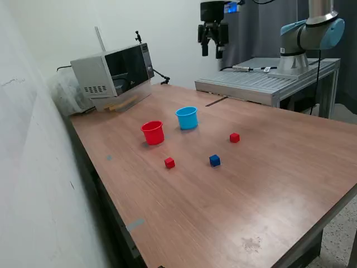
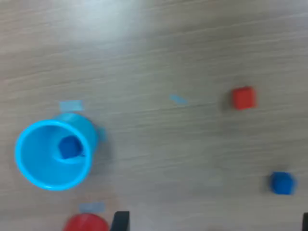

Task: Place red objects in the red bin, and blue objects in the blue bin.

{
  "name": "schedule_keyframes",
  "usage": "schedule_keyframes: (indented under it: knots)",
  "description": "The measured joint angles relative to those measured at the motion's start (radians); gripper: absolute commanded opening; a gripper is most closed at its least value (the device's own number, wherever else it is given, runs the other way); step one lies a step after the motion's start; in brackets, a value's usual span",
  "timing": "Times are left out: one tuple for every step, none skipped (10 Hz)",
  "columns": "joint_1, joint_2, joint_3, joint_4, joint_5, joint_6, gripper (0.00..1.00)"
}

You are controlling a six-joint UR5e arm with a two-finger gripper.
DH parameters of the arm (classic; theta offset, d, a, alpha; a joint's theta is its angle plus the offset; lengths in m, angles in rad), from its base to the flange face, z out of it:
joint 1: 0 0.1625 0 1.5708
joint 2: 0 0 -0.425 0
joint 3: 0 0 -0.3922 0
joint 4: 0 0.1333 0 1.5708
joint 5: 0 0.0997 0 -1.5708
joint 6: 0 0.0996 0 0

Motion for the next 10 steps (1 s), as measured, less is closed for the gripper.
schedule_keyframes:
  knots:
    - [0.048, -0.019, -0.026, 0.026, 0.0, 0.05, 1.0]
    - [0.09, -0.025, -0.057, 0.04, 0.0, 0.107, 1.0]
    - [0.119, -0.017, -0.094, 0.046, 0.002, 0.166, 1.0]
    - [0.147, 0.015, -0.145, 0.048, 0.006, 0.216, 1.0]
    - [0.172, 0.066, -0.204, 0.048, 0.01, 0.254, 1.0]
    - [0.187, 0.128, -0.26, 0.045, 0.012, 0.284, 1.0]
    - [0.195, 0.196, -0.306, 0.039, 0.013, 0.305, 1.0]
    - [0.198, 0.266, -0.337, 0.023, 0.013, 0.318, 1.0]
    - [0.2, 0.335, -0.355, -0.005, 0.013, 0.325, 1.0]
    - [0.198, 0.399, -0.363, -0.036, 0.013, 0.328, 1.0]
